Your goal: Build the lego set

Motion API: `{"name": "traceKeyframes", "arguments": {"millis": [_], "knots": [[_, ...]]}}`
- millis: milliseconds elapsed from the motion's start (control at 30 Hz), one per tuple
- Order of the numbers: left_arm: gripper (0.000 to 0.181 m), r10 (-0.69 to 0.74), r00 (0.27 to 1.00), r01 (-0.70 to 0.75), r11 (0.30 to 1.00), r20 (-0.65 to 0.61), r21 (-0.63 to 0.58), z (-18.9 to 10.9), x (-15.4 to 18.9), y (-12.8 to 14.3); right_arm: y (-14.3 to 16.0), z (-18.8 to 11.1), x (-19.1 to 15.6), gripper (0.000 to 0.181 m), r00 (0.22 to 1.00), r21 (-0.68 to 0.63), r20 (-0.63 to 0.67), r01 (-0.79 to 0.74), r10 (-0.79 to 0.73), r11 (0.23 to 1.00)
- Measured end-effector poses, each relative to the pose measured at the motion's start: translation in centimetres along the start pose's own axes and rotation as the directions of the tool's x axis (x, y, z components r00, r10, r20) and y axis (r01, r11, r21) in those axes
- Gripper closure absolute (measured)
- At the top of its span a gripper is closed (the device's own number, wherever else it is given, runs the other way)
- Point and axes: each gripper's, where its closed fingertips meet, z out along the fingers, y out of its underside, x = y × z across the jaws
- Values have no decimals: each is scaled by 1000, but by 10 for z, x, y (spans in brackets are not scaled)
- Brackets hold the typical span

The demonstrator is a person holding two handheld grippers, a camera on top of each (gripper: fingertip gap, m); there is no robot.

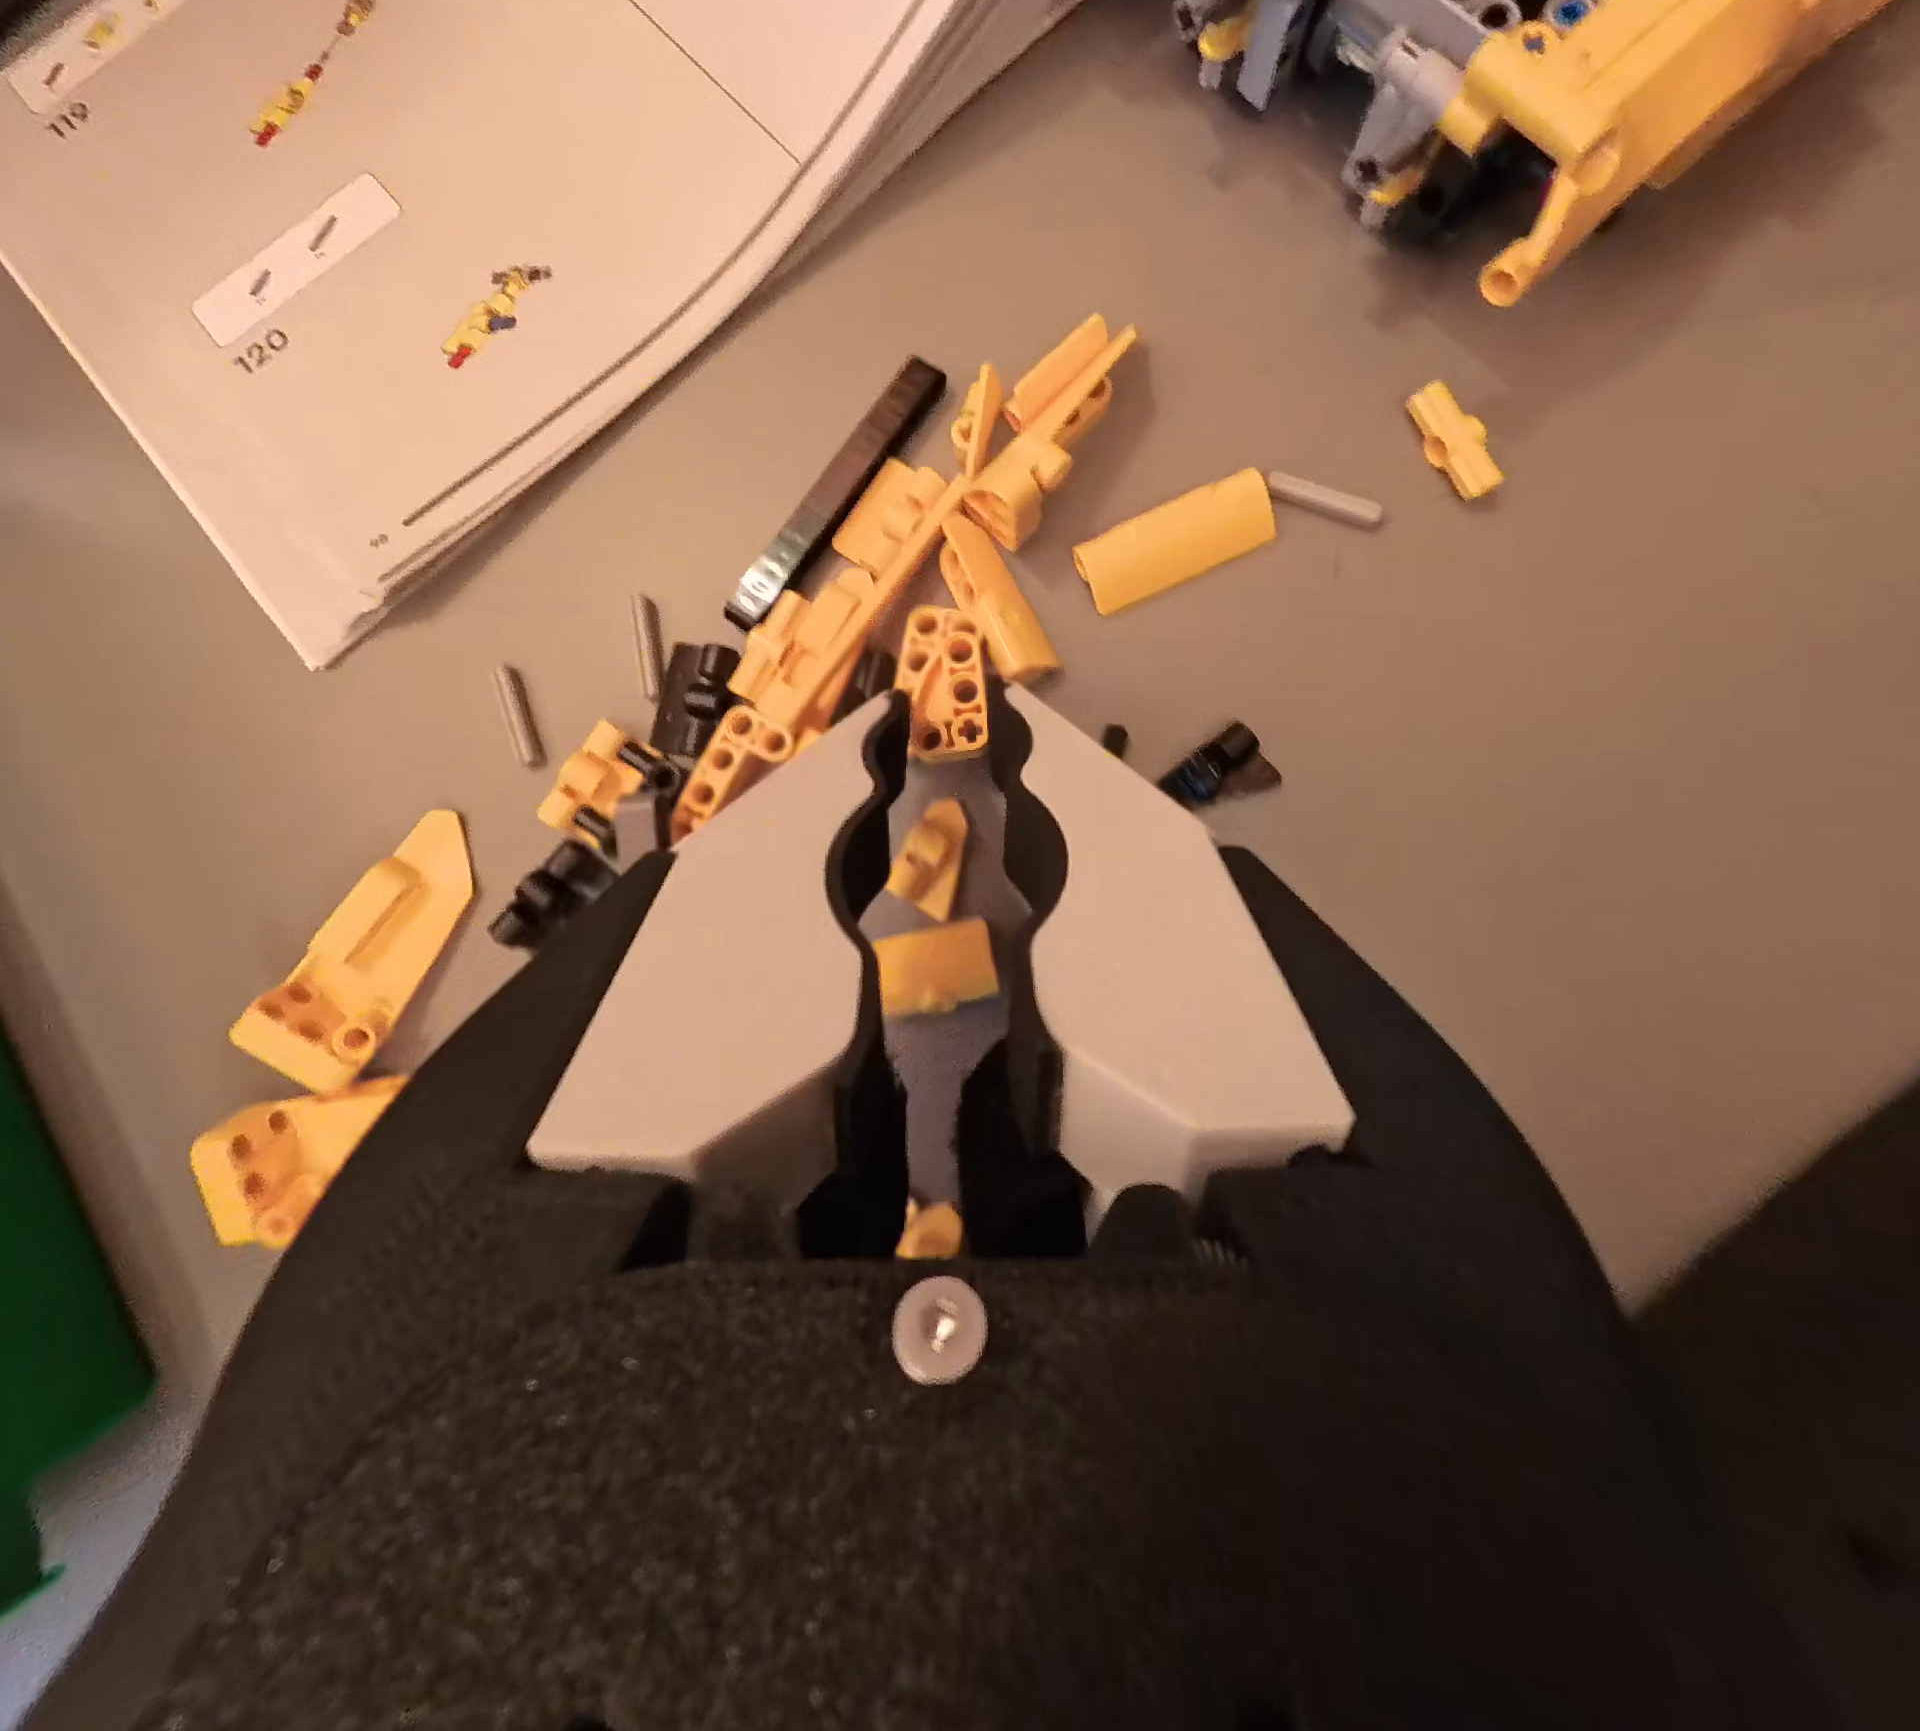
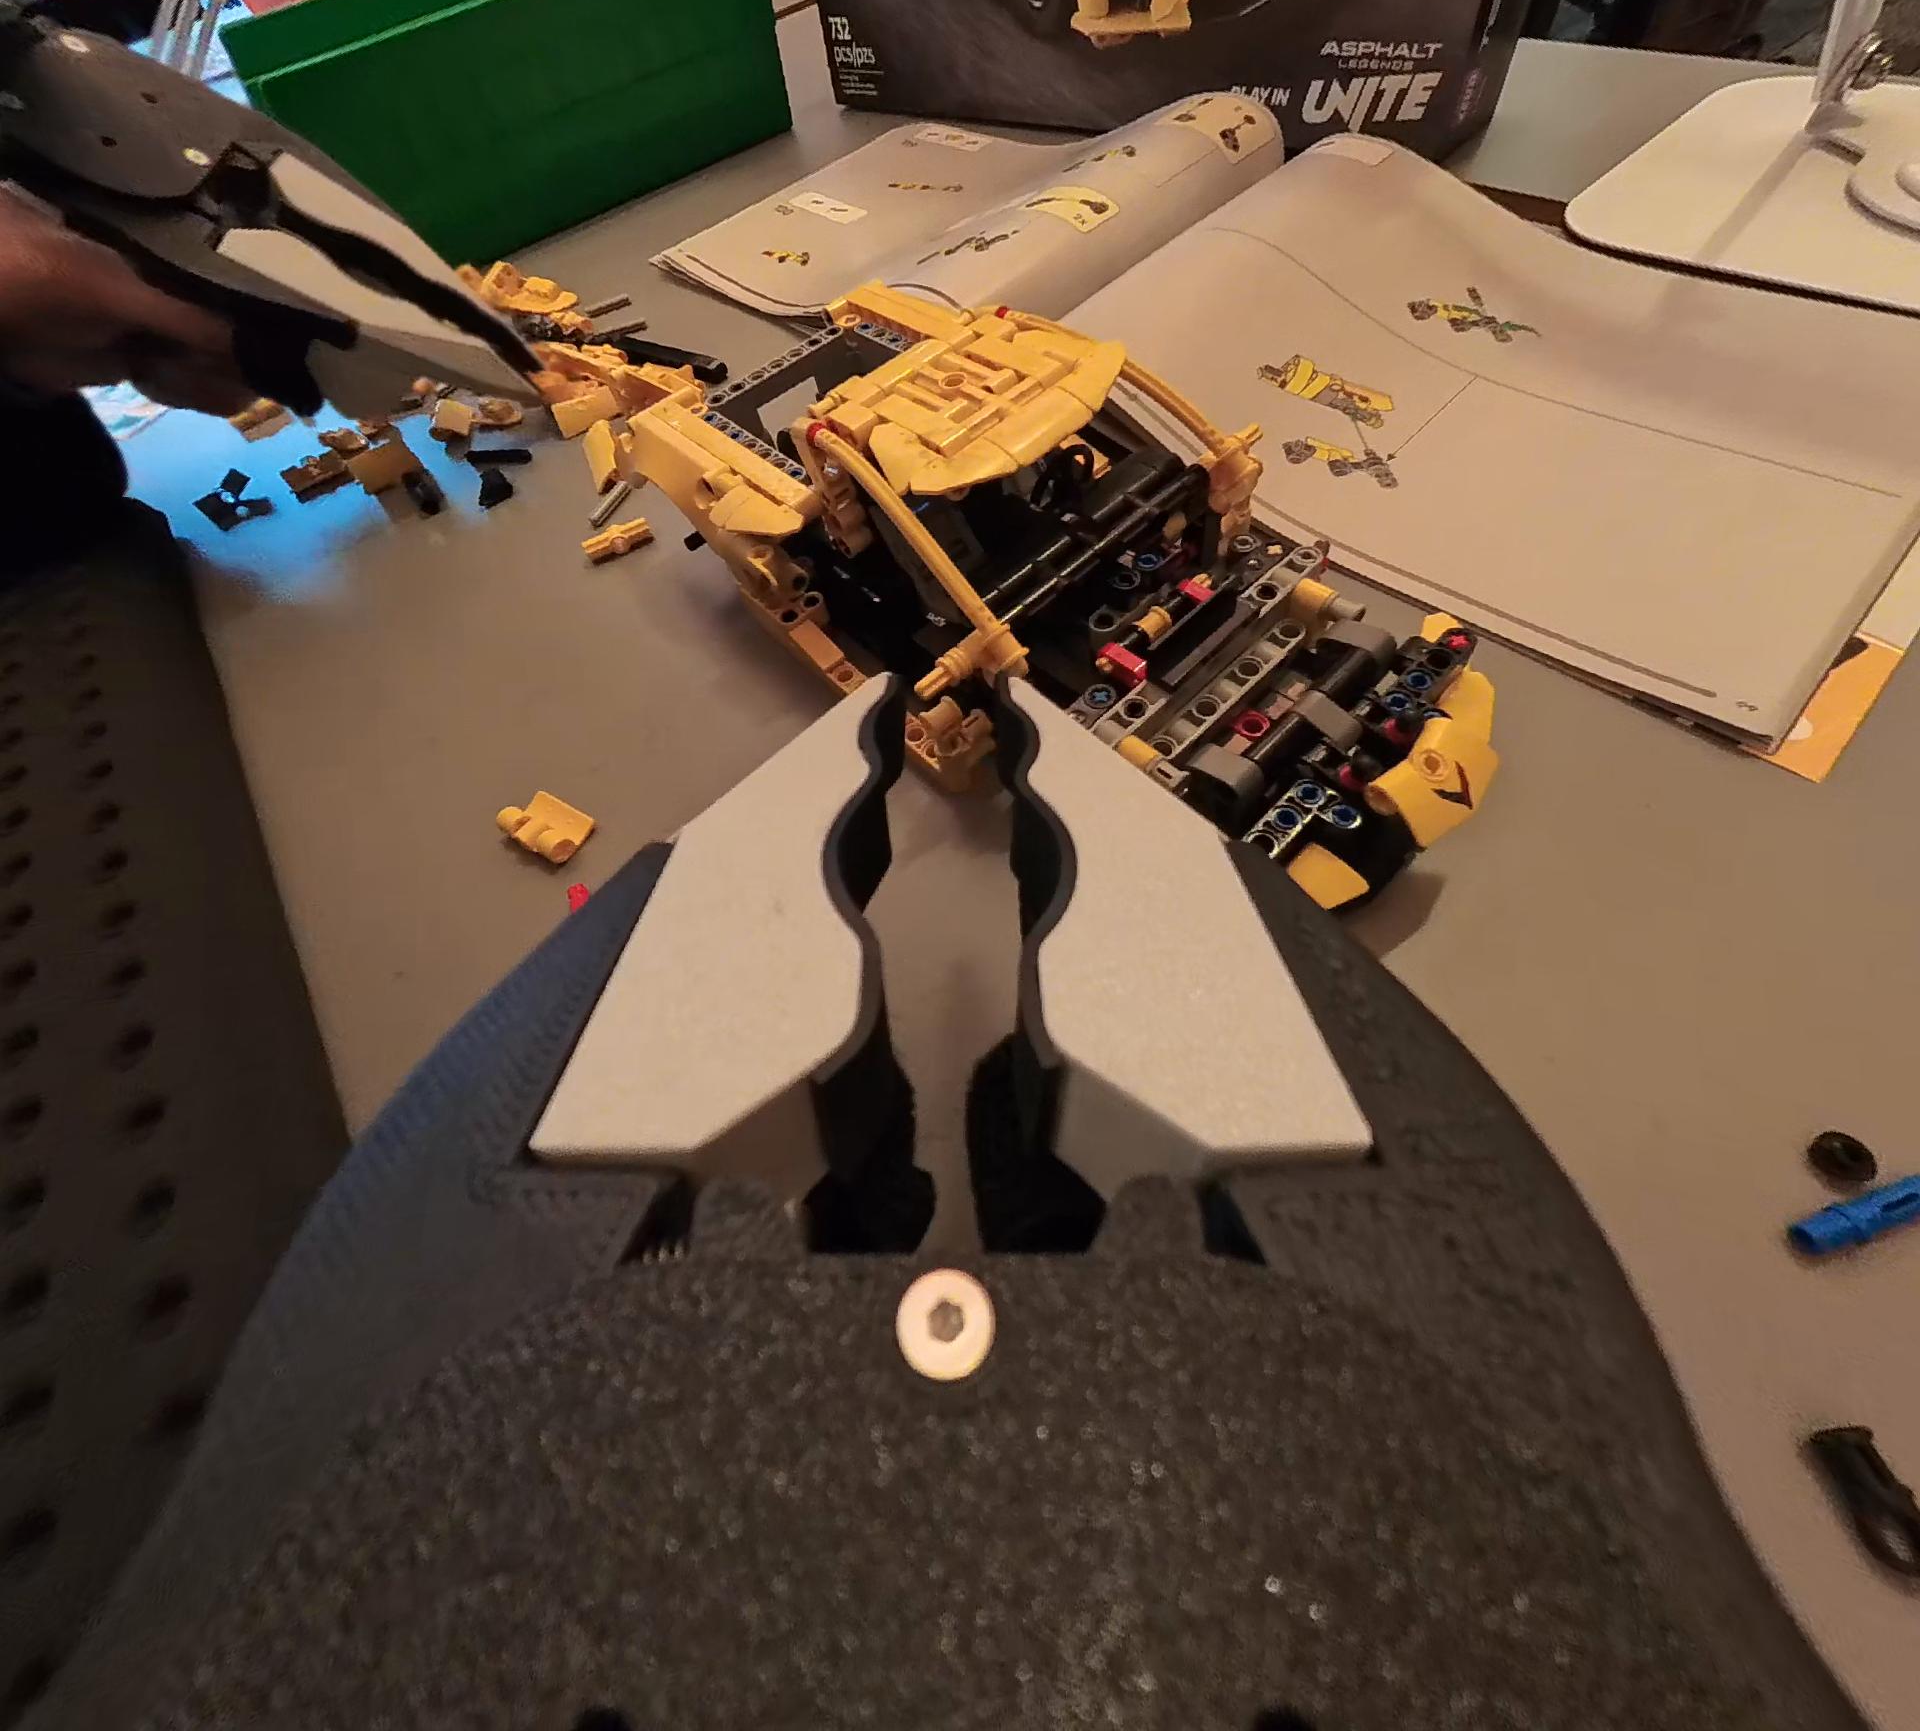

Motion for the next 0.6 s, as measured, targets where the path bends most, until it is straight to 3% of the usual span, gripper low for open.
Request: {"name": "traceKeyframes", "arguments": {"millis": [233,400,600], "knots": [[167,5,1000,-5,998,-8,-67,-12,6,26,0,1,-1,166,1000,-3,7,-2,2,1000],[164,-15,998,13,1000,-65,-23,-1,16,9,1,0,0,166,1000,-3,3,-1,1,1000],[156,-13,999,12,1000,-33,-11,17,15,-6,2,1,0,166,1000,-9,4,-6,6,1000]]}}
